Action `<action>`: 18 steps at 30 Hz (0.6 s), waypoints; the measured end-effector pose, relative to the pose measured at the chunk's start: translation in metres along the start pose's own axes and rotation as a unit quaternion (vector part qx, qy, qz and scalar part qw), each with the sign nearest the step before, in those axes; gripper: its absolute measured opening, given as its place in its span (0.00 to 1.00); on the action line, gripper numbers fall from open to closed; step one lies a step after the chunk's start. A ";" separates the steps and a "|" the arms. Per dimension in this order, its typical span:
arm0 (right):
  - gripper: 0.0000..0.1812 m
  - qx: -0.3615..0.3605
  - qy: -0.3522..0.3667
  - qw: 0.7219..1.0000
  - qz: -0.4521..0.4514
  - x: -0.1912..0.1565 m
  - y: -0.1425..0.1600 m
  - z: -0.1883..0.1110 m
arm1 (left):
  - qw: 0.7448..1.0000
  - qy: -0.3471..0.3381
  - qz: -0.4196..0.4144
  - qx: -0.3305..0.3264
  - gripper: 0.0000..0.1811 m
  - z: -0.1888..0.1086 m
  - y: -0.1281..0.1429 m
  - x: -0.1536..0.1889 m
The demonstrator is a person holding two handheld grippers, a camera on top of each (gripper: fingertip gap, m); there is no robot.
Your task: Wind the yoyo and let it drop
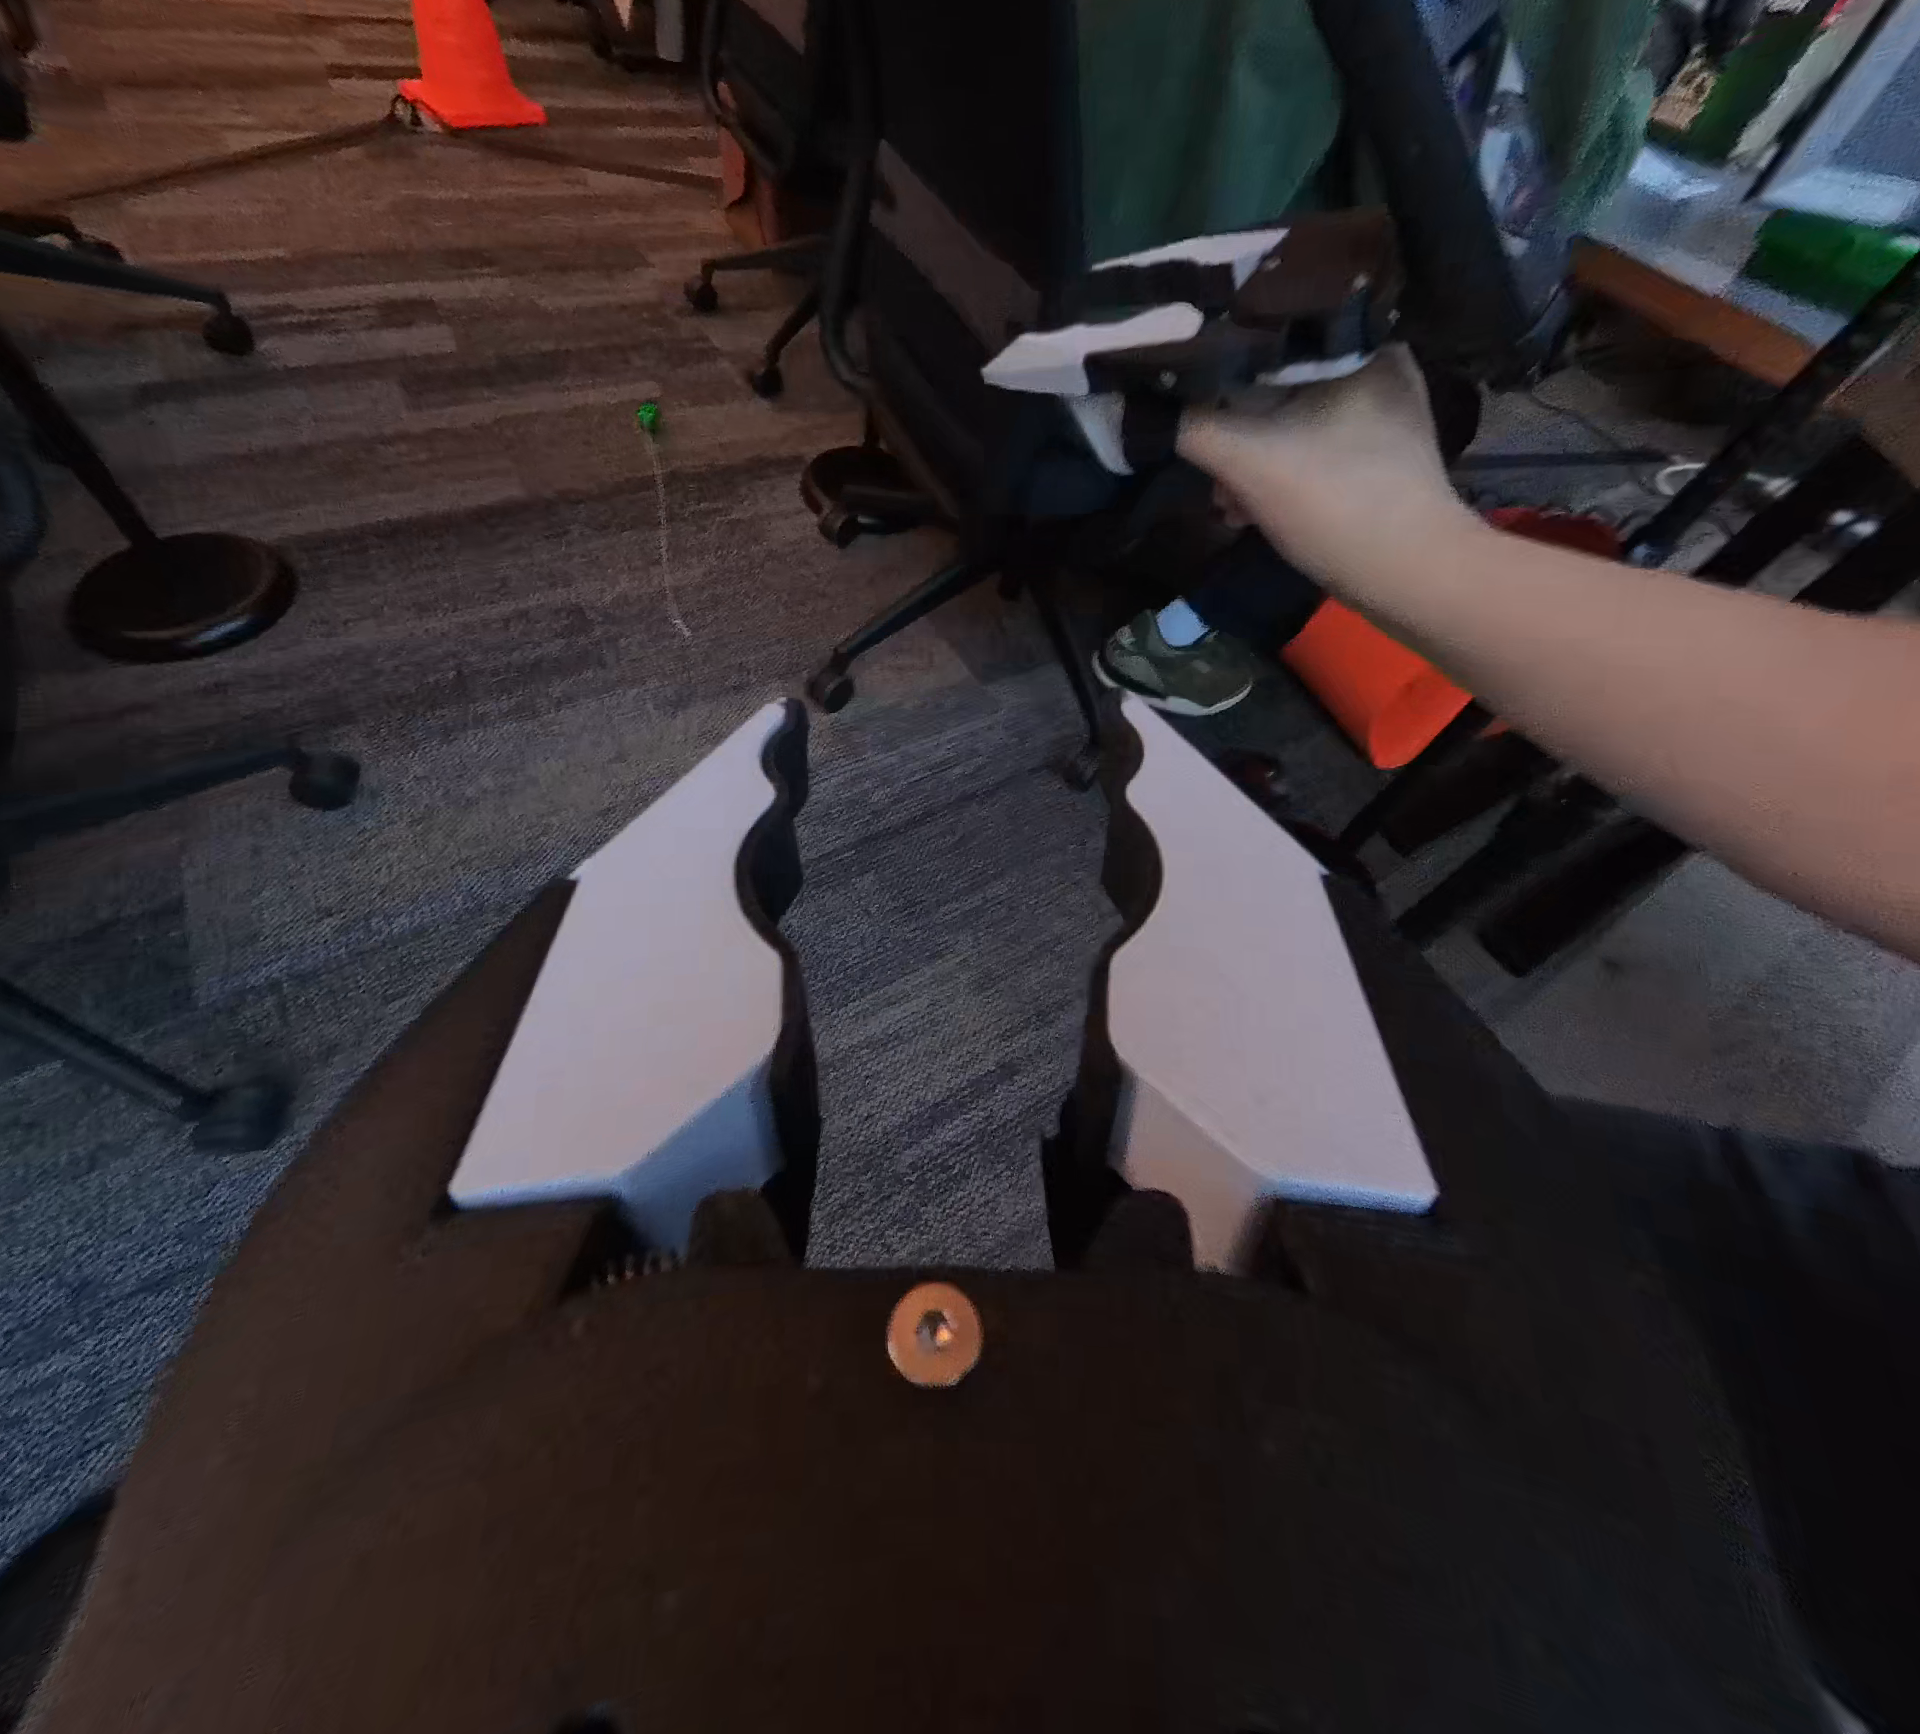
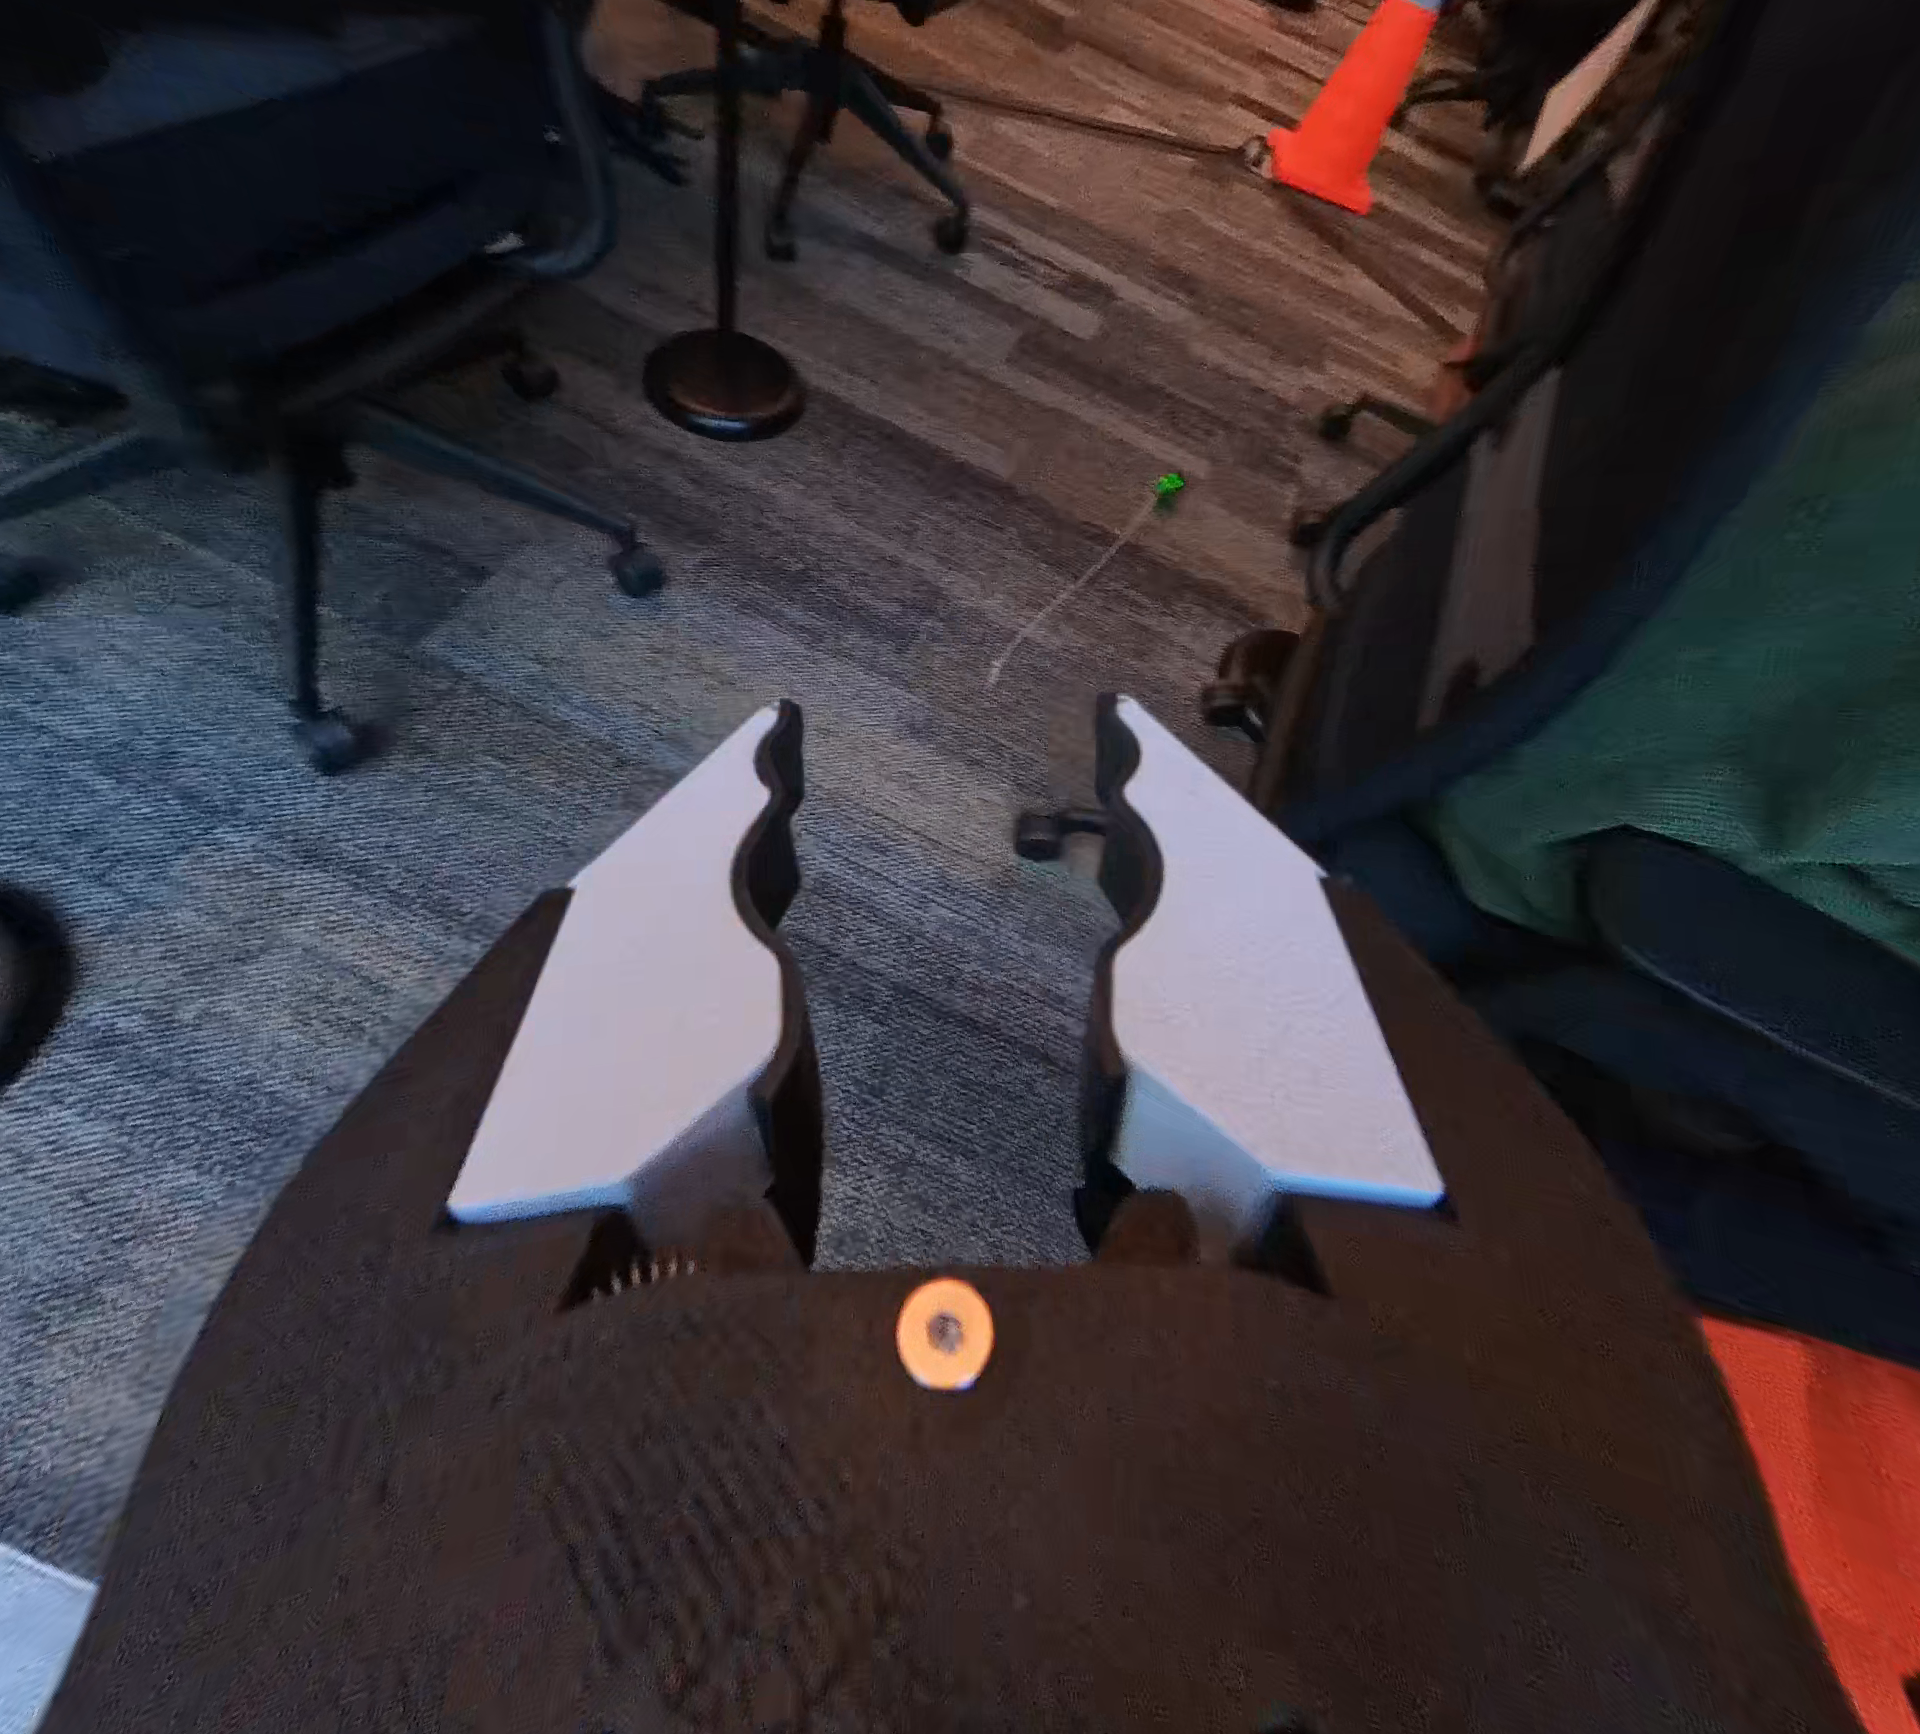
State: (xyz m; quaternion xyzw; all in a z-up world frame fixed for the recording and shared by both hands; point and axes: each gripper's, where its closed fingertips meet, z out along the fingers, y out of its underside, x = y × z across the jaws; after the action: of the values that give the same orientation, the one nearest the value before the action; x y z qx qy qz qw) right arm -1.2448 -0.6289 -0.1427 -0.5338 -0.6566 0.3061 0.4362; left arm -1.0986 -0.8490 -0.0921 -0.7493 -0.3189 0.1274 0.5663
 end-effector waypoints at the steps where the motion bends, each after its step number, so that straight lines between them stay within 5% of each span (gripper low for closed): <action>1: 0.31 -0.012 0.017 1.000 0.002 0.018 -0.010 0.002 | 1.000 0.016 -0.008 -0.004 0.31 0.011 -0.029 0.006; 6: 0.31 -0.065 0.024 0.995 0.068 0.074 -0.059 0.016 | 0.998 0.038 -0.046 0.002 0.31 0.050 -0.174 0.027; 10: 0.31 -0.076 -0.023 0.993 0.083 0.084 -0.108 0.035 | 0.995 0.079 -0.067 0.014 0.31 0.071 -0.265 0.031; 18: 0.30 -0.101 -0.049 0.992 0.056 0.098 -0.161 0.129 | 0.995 0.101 0.005 0.007 0.32 0.123 -0.331 -0.051</action>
State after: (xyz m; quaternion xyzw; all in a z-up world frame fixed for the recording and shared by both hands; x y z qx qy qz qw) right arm -1.4357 -0.5653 -0.0349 -0.5953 -0.6739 0.2884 0.3292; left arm -1.3159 -0.7351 0.1672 -0.7559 -0.2557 0.0561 0.6000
